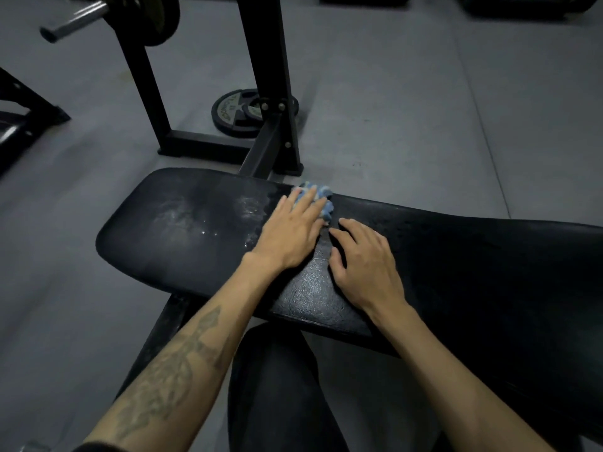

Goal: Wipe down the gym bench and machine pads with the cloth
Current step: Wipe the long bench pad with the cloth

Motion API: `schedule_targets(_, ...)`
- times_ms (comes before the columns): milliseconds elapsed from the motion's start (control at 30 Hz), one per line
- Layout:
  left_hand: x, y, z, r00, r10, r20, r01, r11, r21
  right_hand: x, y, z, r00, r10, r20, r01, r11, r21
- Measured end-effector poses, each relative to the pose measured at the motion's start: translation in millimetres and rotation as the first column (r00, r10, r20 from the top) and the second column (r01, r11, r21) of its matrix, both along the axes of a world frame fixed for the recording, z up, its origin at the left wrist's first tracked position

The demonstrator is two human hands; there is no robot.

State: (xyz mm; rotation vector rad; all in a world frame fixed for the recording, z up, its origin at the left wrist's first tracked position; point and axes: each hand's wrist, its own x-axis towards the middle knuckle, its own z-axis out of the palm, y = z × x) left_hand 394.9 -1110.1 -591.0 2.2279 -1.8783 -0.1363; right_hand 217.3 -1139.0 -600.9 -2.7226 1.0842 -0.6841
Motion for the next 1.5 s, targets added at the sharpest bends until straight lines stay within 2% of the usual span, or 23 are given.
schedule_targets(100,12,-5,1,0.990,0.138,-0.009,-0.138,0.990,-0.001,0,1,0,1.000,0.009,-0.004,-0.009,1.000,0.007)
schedule_targets(167,12,-10,6,0.988,0.155,-0.003,-0.155,0.988,0.023,0,1,1,1.000,0.009,-0.006,-0.009,1.000,0.010)
schedule_targets(233,9,-8,9,0.993,0.120,-0.021,-0.118,0.991,0.062,0,0,2,1.000,0.007,-0.011,-0.007,1.000,0.017)
schedule_targets(367,11,3,4,1.000,0.023,0.016,-0.024,0.999,0.036,2,1,4,1.000,-0.015,-0.022,0.015,0.999,0.029)
schedule_targets(600,12,3,5,0.999,0.022,0.043,-0.024,0.998,0.050,32,0,10,0.984,-0.103,-0.145,0.116,0.990,0.079)
schedule_targets(733,19,-2,6,0.998,-0.009,0.063,0.003,0.996,0.090,55,16,5,0.967,-0.203,-0.151,0.223,0.966,0.129)
schedule_targets(867,40,-5,4,0.997,-0.028,0.071,0.022,0.997,0.077,54,19,2,0.966,-0.213,-0.146,0.233,0.964,0.131)
schedule_targets(1033,82,-7,3,0.991,0.105,0.078,-0.111,0.991,0.077,57,21,2,0.967,-0.206,-0.152,0.221,0.971,0.087)
schedule_targets(1133,68,-7,5,0.982,0.175,0.071,-0.180,0.981,0.072,58,22,4,0.976,-0.168,-0.141,0.181,0.980,0.087)
schedule_targets(1300,76,11,5,0.999,-0.031,0.023,0.029,0.997,0.078,58,22,3,0.984,-0.143,-0.109,0.151,0.986,0.073)
schedule_targets(1500,87,14,8,0.983,0.183,0.034,-0.185,0.980,0.076,59,22,3,0.983,-0.149,-0.111,0.156,0.986,0.057)
